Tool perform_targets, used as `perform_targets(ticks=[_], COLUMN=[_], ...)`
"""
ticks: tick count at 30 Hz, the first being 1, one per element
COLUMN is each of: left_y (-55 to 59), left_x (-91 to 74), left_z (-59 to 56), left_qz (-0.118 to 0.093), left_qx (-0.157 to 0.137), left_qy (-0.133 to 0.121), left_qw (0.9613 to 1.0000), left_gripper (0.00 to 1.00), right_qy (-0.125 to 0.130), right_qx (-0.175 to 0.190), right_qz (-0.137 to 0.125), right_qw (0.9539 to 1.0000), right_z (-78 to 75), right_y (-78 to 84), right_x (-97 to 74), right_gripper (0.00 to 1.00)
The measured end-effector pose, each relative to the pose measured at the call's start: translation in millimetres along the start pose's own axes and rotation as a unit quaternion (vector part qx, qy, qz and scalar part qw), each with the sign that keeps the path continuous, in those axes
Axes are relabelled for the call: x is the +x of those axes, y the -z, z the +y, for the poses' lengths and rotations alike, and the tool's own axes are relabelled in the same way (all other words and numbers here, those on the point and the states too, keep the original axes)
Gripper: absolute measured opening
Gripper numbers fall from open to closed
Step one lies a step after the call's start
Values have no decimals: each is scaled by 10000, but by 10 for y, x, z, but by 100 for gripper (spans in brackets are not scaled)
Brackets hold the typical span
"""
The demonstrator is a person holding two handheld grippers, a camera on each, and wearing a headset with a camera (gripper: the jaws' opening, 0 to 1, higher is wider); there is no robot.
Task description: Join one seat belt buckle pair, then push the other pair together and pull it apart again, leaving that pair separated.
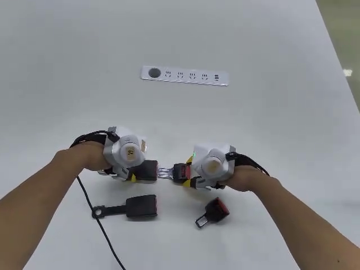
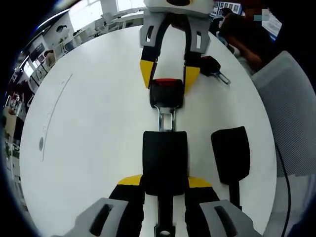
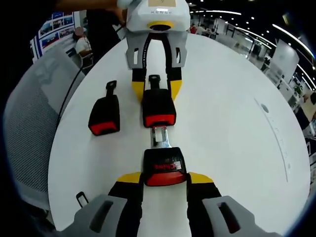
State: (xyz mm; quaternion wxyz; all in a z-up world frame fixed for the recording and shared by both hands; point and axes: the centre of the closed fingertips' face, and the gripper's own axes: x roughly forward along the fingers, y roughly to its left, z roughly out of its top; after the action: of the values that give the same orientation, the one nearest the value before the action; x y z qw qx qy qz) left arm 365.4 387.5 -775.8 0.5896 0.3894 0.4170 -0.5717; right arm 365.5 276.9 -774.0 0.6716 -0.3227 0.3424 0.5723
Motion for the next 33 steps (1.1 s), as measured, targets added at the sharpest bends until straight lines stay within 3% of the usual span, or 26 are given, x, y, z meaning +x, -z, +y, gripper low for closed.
perform_targets(ticks=[12,14,23,33], left_y=[4,6,33,-15], left_x=[15,18,56,18], left_z=[5,5,6,-20], left_qz=[-16,-11,-74,-126], left_qx=[3,-5,-38,-45], left_qy=[-5,-9,-49,-56], left_qw=[10000,10000,10000,9999], left_gripper=[31,31,31,31], right_qy=[1,58,104,106], right_qx=[-39,-209,-75,53], right_qz=[-146,-110,-199,-273], right_qw=[9999,9997,9997,9996], right_z=[2,-22,-14,-2], right_y=[-127,-117,-125,-130], right_x=[109,125,118,137], right_gripper=[30,30,29,27])
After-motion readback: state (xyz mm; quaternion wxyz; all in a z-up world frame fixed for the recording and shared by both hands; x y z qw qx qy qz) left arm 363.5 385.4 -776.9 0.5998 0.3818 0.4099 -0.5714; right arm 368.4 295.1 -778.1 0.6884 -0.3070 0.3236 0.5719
